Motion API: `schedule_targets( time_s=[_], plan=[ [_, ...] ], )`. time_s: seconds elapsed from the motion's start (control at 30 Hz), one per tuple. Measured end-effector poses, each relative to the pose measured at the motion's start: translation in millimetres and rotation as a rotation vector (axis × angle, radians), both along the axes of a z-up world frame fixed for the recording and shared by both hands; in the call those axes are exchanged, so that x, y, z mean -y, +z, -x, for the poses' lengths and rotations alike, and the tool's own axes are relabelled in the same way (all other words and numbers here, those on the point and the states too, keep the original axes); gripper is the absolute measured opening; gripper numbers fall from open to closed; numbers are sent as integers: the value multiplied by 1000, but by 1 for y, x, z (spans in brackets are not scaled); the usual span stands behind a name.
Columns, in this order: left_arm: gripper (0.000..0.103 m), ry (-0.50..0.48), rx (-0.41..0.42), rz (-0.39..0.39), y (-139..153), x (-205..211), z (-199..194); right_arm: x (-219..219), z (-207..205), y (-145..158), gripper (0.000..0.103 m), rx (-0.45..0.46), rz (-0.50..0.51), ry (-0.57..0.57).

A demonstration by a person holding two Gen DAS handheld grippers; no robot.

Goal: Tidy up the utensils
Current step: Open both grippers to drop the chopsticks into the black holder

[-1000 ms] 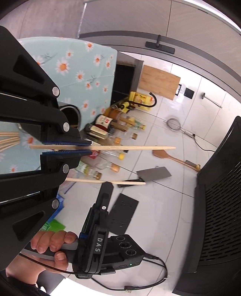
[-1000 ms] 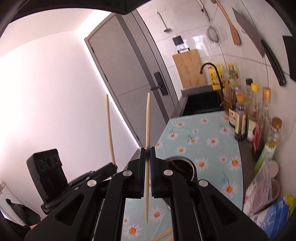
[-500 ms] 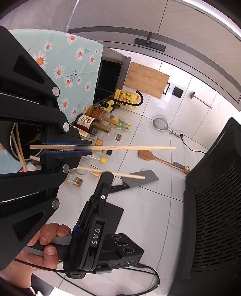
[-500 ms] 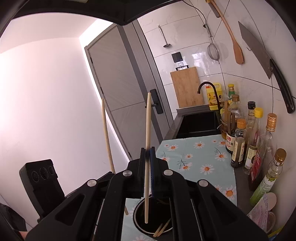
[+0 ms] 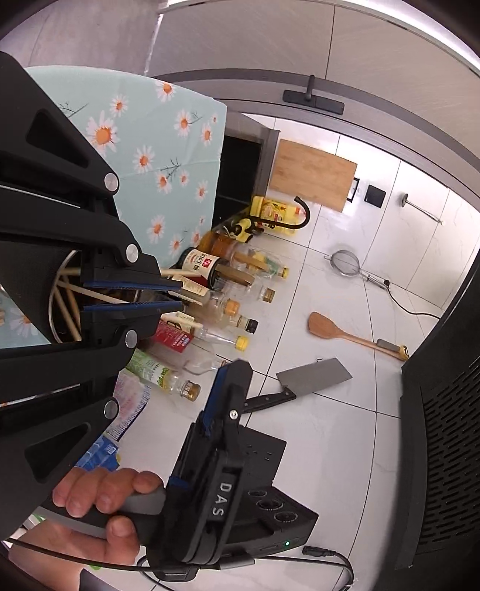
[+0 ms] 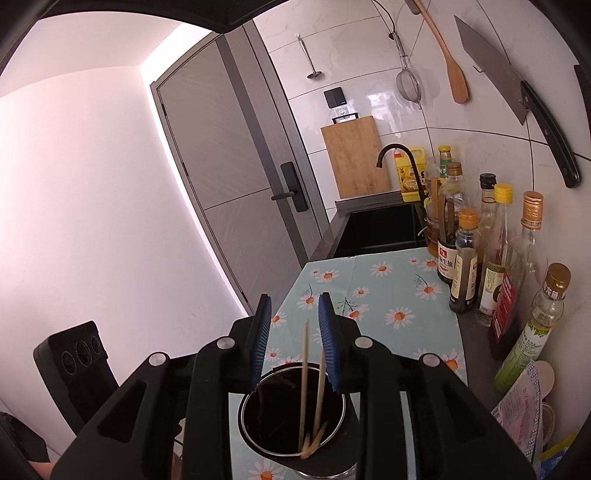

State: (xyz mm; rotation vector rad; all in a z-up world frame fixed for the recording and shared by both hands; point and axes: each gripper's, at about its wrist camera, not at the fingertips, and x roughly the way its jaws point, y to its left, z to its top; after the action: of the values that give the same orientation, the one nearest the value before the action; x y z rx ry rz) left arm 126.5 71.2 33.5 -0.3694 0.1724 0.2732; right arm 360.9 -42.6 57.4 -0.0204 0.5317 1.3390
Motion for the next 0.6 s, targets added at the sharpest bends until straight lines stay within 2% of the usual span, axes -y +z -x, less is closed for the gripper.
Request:
schedule_targets(
  time_s=[0.33, 0.37, 0.4, 0.43, 0.6],
  plan=[
    [6, 16, -32, -41, 10, 12, 9, 17, 8, 12, 28, -12, -15, 2],
    [6, 18, -35, -48, 12, 14, 12, 20, 9, 13, 29, -15, -20, 3],
    [6, 15, -34, -49, 14, 15, 14, 24, 10, 13, 33, -18, -23, -1],
    [6, 15, -39, -48, 17, 17, 17, 26, 11, 14, 37, -23, -24, -2],
    [6, 16, -102, -10, 28, 18, 24, 40, 14, 14, 38, -62, 23, -19]
  ],
)
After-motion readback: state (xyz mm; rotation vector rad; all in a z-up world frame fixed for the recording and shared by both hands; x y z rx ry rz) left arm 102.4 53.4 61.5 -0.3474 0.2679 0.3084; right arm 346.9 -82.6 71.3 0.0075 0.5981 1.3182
